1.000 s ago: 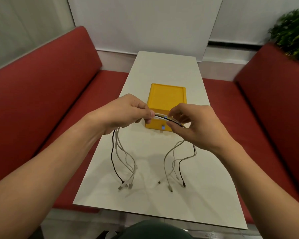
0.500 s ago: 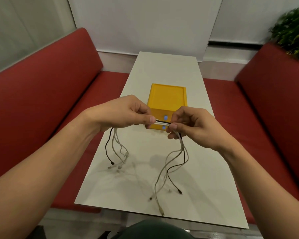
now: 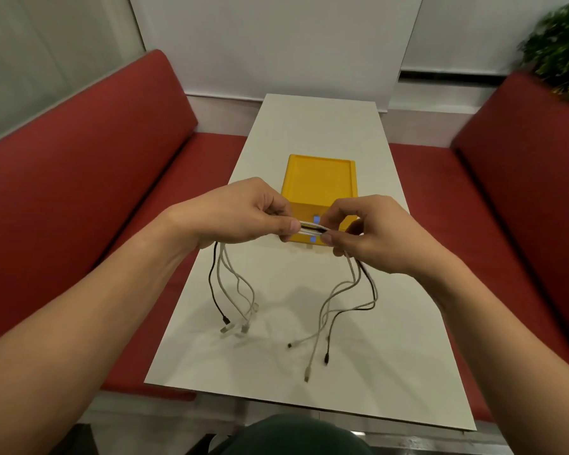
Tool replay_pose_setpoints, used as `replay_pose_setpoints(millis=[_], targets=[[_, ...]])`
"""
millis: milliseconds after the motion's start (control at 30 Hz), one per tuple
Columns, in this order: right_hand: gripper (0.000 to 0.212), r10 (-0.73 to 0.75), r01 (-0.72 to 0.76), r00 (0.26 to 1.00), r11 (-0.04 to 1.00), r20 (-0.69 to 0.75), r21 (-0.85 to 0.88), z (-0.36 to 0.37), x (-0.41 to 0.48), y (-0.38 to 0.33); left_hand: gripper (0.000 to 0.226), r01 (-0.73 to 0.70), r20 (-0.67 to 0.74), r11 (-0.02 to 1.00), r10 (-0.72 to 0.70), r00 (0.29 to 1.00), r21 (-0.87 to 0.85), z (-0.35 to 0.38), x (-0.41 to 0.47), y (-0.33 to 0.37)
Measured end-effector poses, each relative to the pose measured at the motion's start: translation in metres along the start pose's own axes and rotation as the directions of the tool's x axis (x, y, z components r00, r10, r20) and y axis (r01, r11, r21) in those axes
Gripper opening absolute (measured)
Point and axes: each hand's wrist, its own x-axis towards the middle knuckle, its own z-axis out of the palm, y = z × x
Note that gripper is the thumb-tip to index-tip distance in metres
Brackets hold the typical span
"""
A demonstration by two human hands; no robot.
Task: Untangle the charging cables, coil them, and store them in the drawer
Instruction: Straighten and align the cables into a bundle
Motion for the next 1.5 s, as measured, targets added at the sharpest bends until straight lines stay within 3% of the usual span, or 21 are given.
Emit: replay_pose_setpoints(millis=[67, 133, 333, 467, 633, 733, 867, 1033, 1167, 1267, 1333, 1400, 1500], targets=[[0.006, -0.021, 0.014, 0.999, 0.986, -0.042, -0.167, 0.002, 0.003, 0.001, 0.027, 0.006, -0.042, 1.000, -0.005, 0.999, 0.007, 0.001, 0.004, -0.004], [0.002, -0.004, -0.010, 0.998, 0.976, -0.065, -0.216, 0.002, 0.007, 0.005, 0.027, 0.020, -0.091, 0.998, -0.014, 0.996, 0.061, 0.003, 0.007, -0.008], [0.025, 0.122, -0.120, 0.993, 0.980, 0.001, -0.157, 0.013, 0.016, 0.023, 0.028, 0.104, -0.220, 0.967, -0.052, 0.974, 0.234, 0.021, 0.011, -0.016], [0.029, 0.099, -0.094, 0.992, 0.993, 0.073, -0.069, 0.014, 0.003, 0.014, 0.029, 0.167, -0.268, 0.955, -0.099, 0.958, 0.244, 0.025, 0.012, -0.025], [0.029, 0.074, -0.068, 0.994, 0.995, 0.086, -0.069, 0.017, -0.004, 0.021, 0.028, 0.172, -0.234, 0.964, -0.123, 0.964, 0.203, 0.023, 0.007, -0.026], [0.042, 0.129, -0.135, 0.990, 0.983, -0.059, -0.121, 0.022, 0.002, 0.037, 0.029, 0.083, -0.176, 0.993, -0.068, 0.982, 0.081, 0.026, -0.001, -0.019], [0.057, 0.013, -0.056, 0.983, 0.972, -0.183, -0.230, 0.022, 0.005, 0.034, 0.030, 0.102, -0.281, 0.994, -0.089, 0.956, 0.031, 0.017, -0.002, -0.026], [0.055, -0.128, 0.126, 0.992, 0.985, -0.012, -0.118, 0.022, -0.004, -0.002, 0.031, 0.203, -0.317, 0.963, -0.139, 0.938, 0.180, 0.019, 0.003, -0.036], [0.039, -0.069, 0.069, 0.997, 0.996, 0.018, -0.050, 0.009, 0.000, 0.016, 0.033, 0.176, -0.355, 0.978, -0.126, 0.926, 0.113, 0.014, -0.002, -0.037], [0.040, -0.020, 0.009, 0.997, 0.990, -0.076, -0.140, 0.017, 0.009, 0.036, 0.030, 0.081, -0.244, 0.996, -0.090, 0.966, -0.049, 0.021, -0.011, -0.026], [0.043, -0.026, -0.010, 0.985, 0.978, -0.169, -0.210, 0.025, 0.016, 0.040, 0.029, 0.033, -0.253, 0.995, -0.055, 0.966, -0.092, 0.023, -0.012, -0.020], [0.047, -0.033, -0.021, 0.977, 0.968, -0.209, -0.251, 0.029, 0.017, 0.036, 0.030, 0.077, -0.292, 0.997, -0.080, 0.953, -0.023, 0.018, -0.007, -0.026], [0.043, -0.068, 0.057, 0.994, 0.990, -0.084, -0.128, 0.027, 0.009, 0.025, 0.032, 0.203, -0.337, 0.965, -0.138, 0.931, 0.168, 0.016, 0.002, -0.045]])
